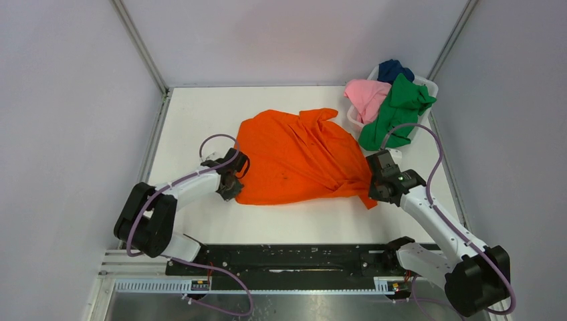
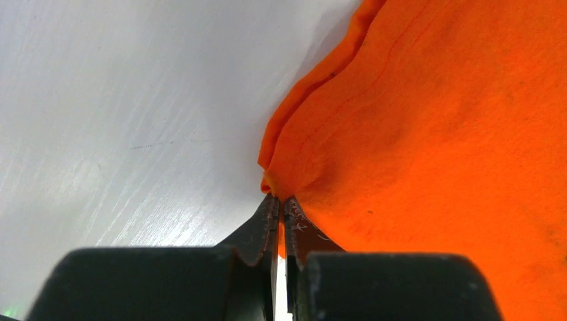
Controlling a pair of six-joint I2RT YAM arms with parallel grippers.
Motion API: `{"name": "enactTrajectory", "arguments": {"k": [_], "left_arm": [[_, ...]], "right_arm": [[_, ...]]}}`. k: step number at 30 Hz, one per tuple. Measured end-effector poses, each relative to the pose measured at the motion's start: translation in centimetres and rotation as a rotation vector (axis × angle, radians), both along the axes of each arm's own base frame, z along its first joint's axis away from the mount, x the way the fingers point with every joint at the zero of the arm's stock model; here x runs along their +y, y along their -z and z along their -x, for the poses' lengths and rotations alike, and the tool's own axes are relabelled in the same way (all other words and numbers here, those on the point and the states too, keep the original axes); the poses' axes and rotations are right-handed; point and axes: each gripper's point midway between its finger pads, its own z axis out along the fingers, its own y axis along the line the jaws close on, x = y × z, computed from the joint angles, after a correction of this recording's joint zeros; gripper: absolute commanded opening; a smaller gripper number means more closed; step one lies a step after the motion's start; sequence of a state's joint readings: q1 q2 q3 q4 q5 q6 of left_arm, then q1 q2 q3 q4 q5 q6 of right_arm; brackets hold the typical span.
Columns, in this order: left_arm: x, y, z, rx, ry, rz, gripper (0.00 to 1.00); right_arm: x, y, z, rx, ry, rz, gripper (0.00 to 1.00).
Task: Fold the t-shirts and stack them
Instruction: Flatten out the tshirt
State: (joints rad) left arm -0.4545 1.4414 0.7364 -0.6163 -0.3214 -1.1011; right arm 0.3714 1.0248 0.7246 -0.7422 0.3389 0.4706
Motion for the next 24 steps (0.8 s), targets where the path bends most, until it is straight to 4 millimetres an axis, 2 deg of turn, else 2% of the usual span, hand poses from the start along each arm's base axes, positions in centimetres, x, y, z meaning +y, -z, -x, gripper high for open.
{"name": "enactTrajectory", "arguments": {"k": [4, 6, 9, 11, 14, 18, 21, 22, 24], "left_arm": [[-0.2, -0.4, -0.2, -0.016, 0.028, 0.001, 0.0], [-0.4, -1.8, -0.4, -0.06, 0.047, 0.014, 0.0], [-0.5, -7.3, -1.5, -0.259, 0.068, 0.072, 0.0], [-0.5, -12.3, -2.2, -0.423, 0.077, 0.119, 0.0], [-0.1, -20.1, -2.5, -0.657, 0.083, 0.179, 0.0], [0.9, -29.5, -1.2, -0.901, 0.1, 0.238, 0.0], [1.8, -36.0, 0.4, -1.061, 0.117, 0.269, 0.0], [2.2, -38.2, 1.1, -1.113, 0.124, 0.278, 0.0], [2.9, -42.5, 2.9, -1.219, 0.144, 0.301, 0.0]], "right_arm": [[0.0, -0.3, 0.0, -0.01, -0.002, -0.003, 0.0], [0.1, -1.2, -0.3, -0.041, -0.006, -0.013, 0.0], [0.3, -3.4, -0.9, -0.124, -0.019, -0.04, 0.0], [0.4, -5.7, -1.4, -0.21, -0.027, -0.067, 0.0], [0.6, -10.7, -1.8, -0.377, -0.038, -0.123, 0.0], [0.4, -19.5, -1.4, -0.63, -0.055, -0.199, 0.0], [0.1, -26.6, -0.2, -0.813, -0.085, -0.249, 0.0], [0.0, -29.3, 0.6, -0.883, -0.103, -0.271, 0.0], [-0.2, -33.6, 2.1, -0.987, -0.138, -0.299, 0.0]]}}
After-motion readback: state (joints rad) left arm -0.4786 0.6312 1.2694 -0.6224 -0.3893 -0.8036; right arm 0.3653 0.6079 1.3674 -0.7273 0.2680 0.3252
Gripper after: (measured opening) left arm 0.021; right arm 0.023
